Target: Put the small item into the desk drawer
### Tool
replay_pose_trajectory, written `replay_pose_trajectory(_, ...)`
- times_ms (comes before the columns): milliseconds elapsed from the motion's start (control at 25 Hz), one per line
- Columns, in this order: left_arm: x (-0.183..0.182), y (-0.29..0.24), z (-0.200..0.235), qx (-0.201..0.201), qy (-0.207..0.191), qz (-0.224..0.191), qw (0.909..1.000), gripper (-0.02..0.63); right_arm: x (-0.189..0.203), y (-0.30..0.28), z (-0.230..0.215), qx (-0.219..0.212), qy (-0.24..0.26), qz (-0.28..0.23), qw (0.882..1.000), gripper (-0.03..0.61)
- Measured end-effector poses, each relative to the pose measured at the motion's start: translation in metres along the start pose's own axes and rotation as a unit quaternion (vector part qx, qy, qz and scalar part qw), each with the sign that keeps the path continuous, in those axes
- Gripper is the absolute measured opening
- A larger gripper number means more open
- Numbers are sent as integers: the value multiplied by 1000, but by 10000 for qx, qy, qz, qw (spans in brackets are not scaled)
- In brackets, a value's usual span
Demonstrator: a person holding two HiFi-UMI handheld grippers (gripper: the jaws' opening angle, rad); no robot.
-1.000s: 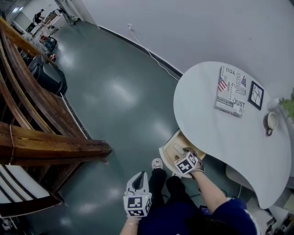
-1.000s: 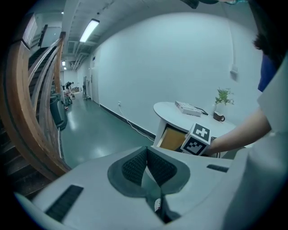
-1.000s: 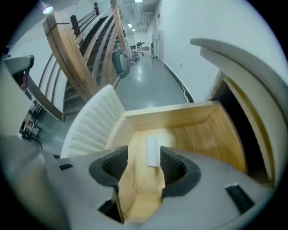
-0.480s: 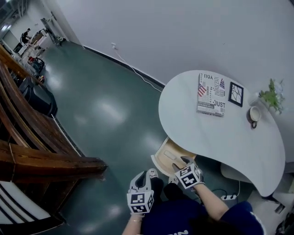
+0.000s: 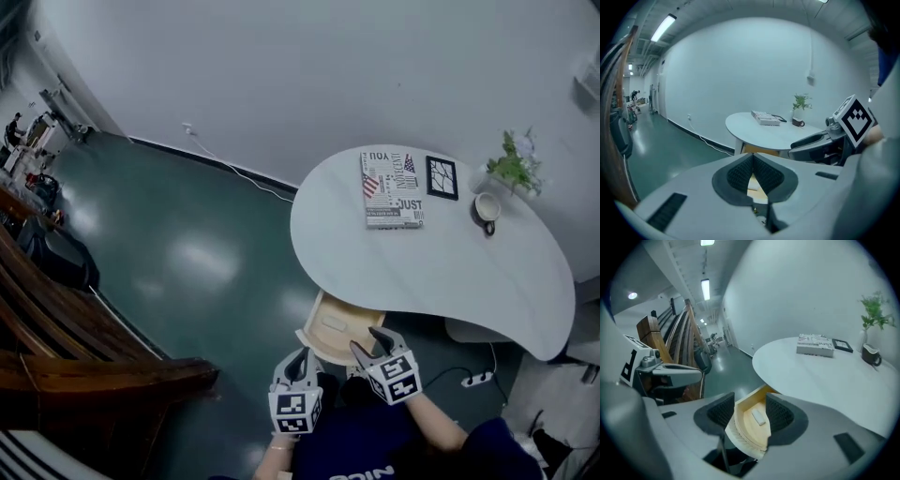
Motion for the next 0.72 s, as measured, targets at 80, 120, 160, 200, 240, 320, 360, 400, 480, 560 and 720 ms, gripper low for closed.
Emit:
replay_pose_trajectory(80,-7,-5,-9,260,-86,-12,9996,5,-4,12,-4,202,-59,-219,9995,216)
replay_pose_trajectory(120,-11,-7,-14,392,-136,-18,9991,4,-6,19,-6,285,-99,-335,9990,216)
replay_pose_trajectory(160,-15,-10,-19,519,-183,-31,9985,5,-8,25,-8,345,-177,-463,9982,211)
replay_pose_trajectory(200,-20,-13,-23,641,-224,-52,9977,5,-10,31,-12,402,-295,-599,9970,204)
replay_pose_trajectory(240,-25,-17,-27,757,-260,-82,9968,5,-12,37,-16,477,-432,-738,9952,202)
replay_pose_trajectory(320,-35,-24,-34,968,-312,-158,9947,5,-16,49,-26,693,-647,-987,9906,195)
replay_pose_trajectory(360,-40,-27,-38,1058,-331,-206,9936,5,-18,55,-31,826,-686,-1087,9883,184)
replay_pose_trajectory(400,-45,-29,-42,1136,-358,-256,9925,5,-20,62,-35,966,-681,-1174,9860,169)
replay_pose_trajectory(480,-52,-31,-47,1271,-466,-351,9902,5,-24,73,-41,1269,-648,-1347,9806,120)
replay_pose_trajectory(560,-58,-33,-52,1400,-594,-436,9874,5,-28,83,-49,1572,-722,-1531,9730,60)
replay_pose_trajectory(720,-72,-35,-58,1524,-651,-556,9846,5,-33,92,-59,1675,-985,-1751,9652,9)
Point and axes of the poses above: the fingertips, and each gripper's own axes: y backward along the fingers, z to its left, x out of its underside, the point moved 2 cm from there along y, backward along the fingers, and after that the axes turned 5 degrees about -x, right-handed, at the moved point
